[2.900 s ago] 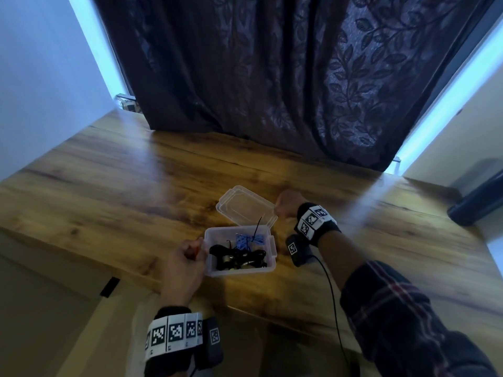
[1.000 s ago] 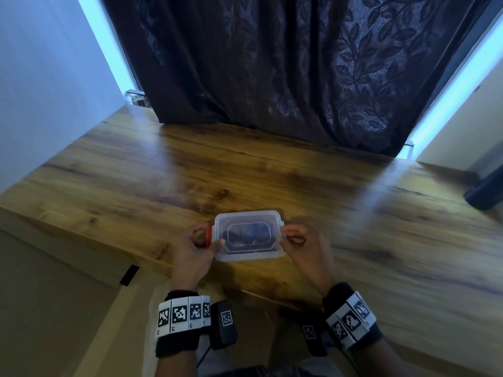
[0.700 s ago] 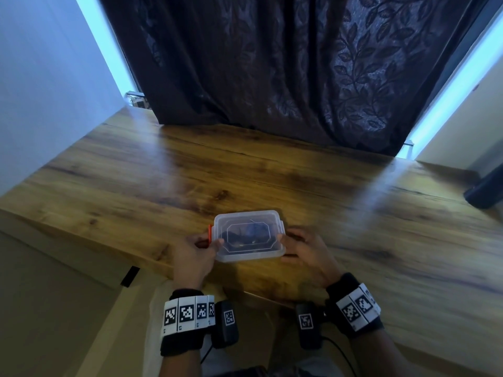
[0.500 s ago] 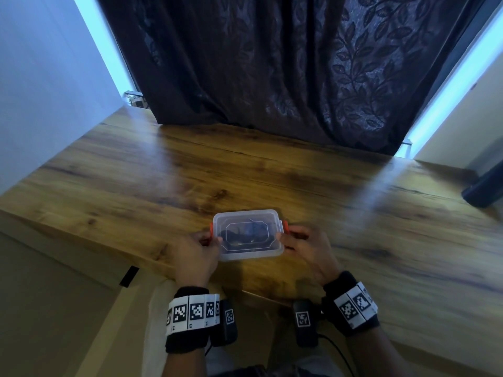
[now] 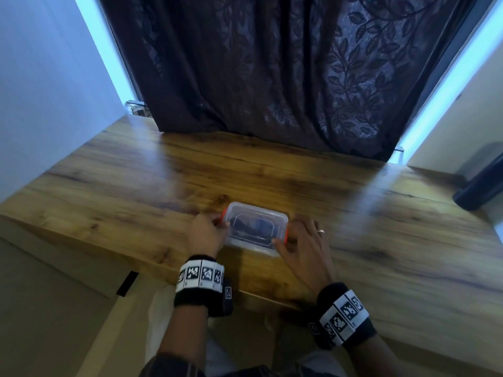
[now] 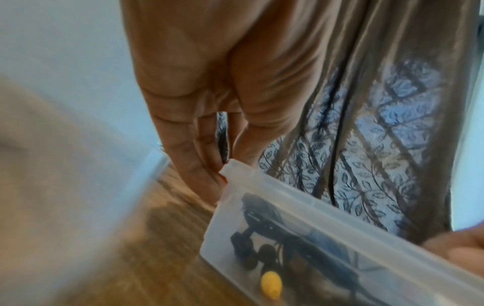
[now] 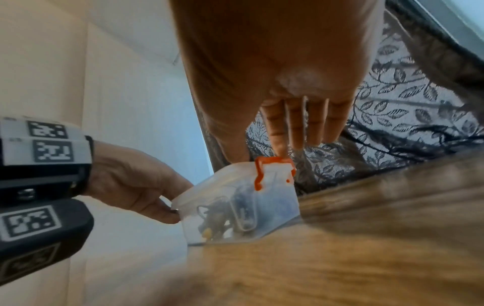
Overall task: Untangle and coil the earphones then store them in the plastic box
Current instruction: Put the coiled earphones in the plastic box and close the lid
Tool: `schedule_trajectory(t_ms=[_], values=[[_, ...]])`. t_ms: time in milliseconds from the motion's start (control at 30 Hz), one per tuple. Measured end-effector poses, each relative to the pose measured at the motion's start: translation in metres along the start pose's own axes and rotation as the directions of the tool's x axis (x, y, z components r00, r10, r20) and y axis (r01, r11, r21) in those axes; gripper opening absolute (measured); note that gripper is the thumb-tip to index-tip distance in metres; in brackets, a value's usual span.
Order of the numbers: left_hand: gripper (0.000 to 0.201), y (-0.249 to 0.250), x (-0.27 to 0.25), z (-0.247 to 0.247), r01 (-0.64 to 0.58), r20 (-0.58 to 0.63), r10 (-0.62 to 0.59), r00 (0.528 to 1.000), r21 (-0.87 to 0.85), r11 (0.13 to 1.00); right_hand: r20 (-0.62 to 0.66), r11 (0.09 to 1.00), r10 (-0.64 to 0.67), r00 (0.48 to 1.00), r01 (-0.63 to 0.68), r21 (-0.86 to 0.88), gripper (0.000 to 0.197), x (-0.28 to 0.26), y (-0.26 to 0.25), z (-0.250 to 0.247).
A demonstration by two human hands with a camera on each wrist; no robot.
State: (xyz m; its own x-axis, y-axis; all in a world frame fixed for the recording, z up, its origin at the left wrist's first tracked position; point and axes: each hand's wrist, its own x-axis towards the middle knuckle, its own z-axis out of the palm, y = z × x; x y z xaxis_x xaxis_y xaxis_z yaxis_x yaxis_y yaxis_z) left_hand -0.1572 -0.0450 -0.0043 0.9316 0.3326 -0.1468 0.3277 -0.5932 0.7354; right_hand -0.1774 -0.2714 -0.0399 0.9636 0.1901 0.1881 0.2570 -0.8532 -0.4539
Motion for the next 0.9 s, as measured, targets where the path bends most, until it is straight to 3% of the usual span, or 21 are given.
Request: schedule_trajectory(t_ms=[133, 233, 367, 500, 733, 900], values=[[0.038, 0.017, 0.034, 0.006, -0.017, 0.057, 0.012, 0.998, 0.078, 0.997, 0.155, 0.985, -0.162, 0.974, 0.170, -0.037, 0.060, -0.002, 0.004, -0.008], [0.044, 0.032, 0.052, 0.012, -0.014, 0.076, 0.009, 0.997, 0.070, 0.997, 0.254, 0.971, -0.157, 0.954, 0.196, -0.137, 0.067, -0.003, 0.007, -0.010], [0.045, 0.051, 0.066, 0.035, -0.099, 0.186, 0.098, 0.978, -0.004, 0.995, 0.127, 0.968, -0.017, 0.992, 0.048, -0.247, 0.058, -0.001, 0.003, -0.010], [0.047, 0.079, 0.077, 0.060, -0.176, 0.230, 0.165, 0.959, 0.029, 0.984, 0.036, 0.949, 0.169, 0.985, -0.152, -0.277, 0.055, 0.016, 0.012, -0.012], [0.036, 0.128, 0.123, 0.061, -0.249, 0.264, 0.205, 0.942, 0.144, 0.958, -0.005, 0.846, 0.481, 0.877, -0.465, -0.260, 0.055, 0.050, 0.063, -0.056], [0.029, 0.153, 0.143, 0.046, -0.305, 0.212, 0.259, 0.943, 0.231, 0.924, 0.053, 0.797, 0.584, 0.810, -0.559, -0.230, 0.054, 0.079, 0.083, -0.083]])
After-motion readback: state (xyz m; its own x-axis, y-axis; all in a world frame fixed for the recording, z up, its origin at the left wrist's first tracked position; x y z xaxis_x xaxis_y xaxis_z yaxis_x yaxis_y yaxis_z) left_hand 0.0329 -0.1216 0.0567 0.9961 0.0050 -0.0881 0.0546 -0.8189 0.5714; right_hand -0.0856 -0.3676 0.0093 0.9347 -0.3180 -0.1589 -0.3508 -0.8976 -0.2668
